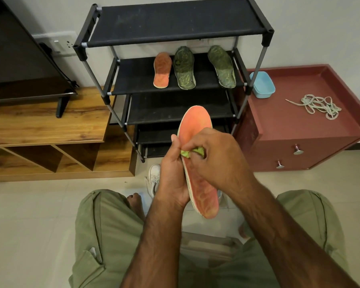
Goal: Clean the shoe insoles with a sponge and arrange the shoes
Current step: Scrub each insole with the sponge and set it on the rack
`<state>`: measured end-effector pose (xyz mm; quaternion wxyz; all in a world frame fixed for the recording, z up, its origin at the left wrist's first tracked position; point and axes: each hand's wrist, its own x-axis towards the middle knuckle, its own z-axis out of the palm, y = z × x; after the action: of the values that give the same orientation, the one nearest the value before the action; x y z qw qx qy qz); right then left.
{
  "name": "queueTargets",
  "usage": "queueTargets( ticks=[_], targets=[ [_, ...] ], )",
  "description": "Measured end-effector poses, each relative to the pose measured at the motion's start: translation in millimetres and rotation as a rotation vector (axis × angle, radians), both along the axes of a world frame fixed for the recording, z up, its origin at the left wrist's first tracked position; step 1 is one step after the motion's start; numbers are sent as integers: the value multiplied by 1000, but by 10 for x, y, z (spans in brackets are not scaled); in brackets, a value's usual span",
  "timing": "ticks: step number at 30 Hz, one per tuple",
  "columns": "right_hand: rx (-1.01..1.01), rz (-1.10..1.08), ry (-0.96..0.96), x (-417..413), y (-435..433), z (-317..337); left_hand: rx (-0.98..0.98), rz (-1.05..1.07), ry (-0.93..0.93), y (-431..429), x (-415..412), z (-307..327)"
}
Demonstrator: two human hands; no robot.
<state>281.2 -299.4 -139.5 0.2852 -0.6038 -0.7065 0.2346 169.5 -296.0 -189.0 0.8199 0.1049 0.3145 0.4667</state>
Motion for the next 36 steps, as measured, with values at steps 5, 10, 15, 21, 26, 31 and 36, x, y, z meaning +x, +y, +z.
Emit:
queueTargets(
  ticks=[5, 10, 15, 21, 26, 31, 36],
  targets=[
    [6, -82, -90, 78, 42, -5, -13, 5, 5, 6, 31, 2],
    [-55, -83, -56, 131, 29, -10, -3, 0, -3, 8, 2, -21],
    [-29, -17, 24, 29, -18, -7, -18, -4, -21, 26, 17, 43],
    [-16, -105, -63, 126, 95, -3, 12, 16, 24, 20, 21, 24],
    [-32, -99, 49, 293, 139, 50, -18, 40, 7, 33, -28, 10],
    [77, -170, -35, 511, 311, 186, 0, 63, -44, 31, 12, 33],
    [57, -18, -206, 381, 338, 45, -5, 38, 67, 0, 36, 141]
  ],
)
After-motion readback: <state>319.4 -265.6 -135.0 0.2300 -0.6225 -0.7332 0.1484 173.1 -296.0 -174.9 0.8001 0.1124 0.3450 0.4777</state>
